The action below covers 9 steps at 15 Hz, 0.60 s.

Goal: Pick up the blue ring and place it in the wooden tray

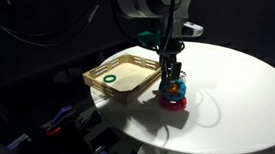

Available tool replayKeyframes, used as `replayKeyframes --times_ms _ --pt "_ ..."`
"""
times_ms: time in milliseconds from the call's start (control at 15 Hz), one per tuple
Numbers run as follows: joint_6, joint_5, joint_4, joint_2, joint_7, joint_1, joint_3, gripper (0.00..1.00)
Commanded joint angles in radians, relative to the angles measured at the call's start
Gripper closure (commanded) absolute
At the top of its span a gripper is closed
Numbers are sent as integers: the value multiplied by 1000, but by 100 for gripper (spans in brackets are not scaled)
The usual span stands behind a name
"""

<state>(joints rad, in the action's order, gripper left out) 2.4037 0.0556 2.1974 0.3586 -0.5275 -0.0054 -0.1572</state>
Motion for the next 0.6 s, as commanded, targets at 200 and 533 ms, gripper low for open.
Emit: replayKeyframes --times_ms 200,533 --pt "0 9 -16 8 -26 17 -17 49" --pt "-4 8 -16 -3 -25 19 -18 74"
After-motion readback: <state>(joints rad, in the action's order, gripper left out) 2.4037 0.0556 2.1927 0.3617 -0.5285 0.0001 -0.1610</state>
